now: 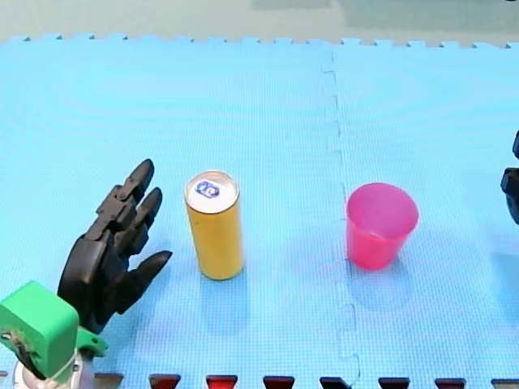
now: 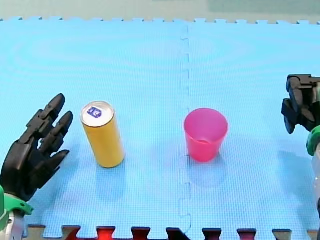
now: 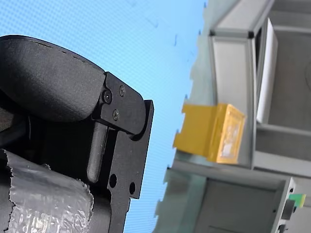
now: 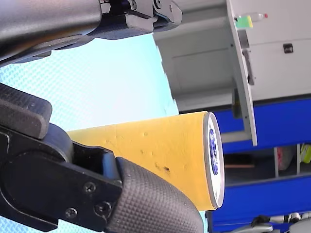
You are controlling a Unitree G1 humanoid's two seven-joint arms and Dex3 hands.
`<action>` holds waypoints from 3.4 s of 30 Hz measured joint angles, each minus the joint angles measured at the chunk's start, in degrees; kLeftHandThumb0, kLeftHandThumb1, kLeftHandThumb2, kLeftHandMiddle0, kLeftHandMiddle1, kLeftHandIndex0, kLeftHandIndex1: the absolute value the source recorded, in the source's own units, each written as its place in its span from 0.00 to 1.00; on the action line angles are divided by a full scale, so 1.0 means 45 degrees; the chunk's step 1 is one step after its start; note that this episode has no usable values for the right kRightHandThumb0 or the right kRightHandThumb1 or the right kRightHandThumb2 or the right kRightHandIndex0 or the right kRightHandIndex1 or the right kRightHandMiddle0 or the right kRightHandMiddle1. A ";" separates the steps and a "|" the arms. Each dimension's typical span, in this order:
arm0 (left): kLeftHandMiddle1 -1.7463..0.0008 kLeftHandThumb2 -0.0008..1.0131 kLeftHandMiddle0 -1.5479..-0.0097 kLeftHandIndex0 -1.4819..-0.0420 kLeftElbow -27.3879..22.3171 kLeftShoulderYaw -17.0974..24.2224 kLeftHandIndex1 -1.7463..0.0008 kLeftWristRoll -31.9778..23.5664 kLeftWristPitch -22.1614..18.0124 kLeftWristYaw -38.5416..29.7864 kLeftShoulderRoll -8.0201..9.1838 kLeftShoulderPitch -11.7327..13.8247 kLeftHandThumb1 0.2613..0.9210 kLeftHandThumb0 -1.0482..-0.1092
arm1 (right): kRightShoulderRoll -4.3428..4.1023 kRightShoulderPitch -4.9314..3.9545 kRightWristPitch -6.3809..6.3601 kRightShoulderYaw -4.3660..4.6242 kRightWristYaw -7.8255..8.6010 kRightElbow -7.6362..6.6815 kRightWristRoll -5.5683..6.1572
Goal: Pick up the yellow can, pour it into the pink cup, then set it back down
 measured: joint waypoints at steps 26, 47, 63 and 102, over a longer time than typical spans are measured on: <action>1.00 0.00 0.86 0.90 -0.0093 0.0014 1.00 0.0000 -0.0295 -0.0112 0.0160 0.0019 0.91 0.00 | 0.0013 0.0004 0.0000 -0.0009 -0.0001 0.0004 -0.0002; 1.00 0.00 0.84 0.91 -0.0630 -0.0357 1.00 0.0260 0.1282 0.0253 0.0117 0.0012 0.58 0.16 | 0.0022 0.0011 -0.0003 -0.0005 -0.0025 0.0003 -0.0010; 1.00 0.00 0.84 0.91 -0.0134 -0.0581 1.00 0.0393 0.2055 -0.0424 0.0278 -0.0428 0.61 0.23 | -0.0027 0.0008 0.0005 0.0049 -0.0049 -0.0011 -0.0050; 1.00 0.00 0.86 0.93 -0.0313 -0.1509 1.00 0.0839 0.3025 -0.1238 -0.0215 -0.1186 0.55 0.23 | -0.0179 0.0163 -0.0166 0.0052 -0.0067 -0.0059 -0.0069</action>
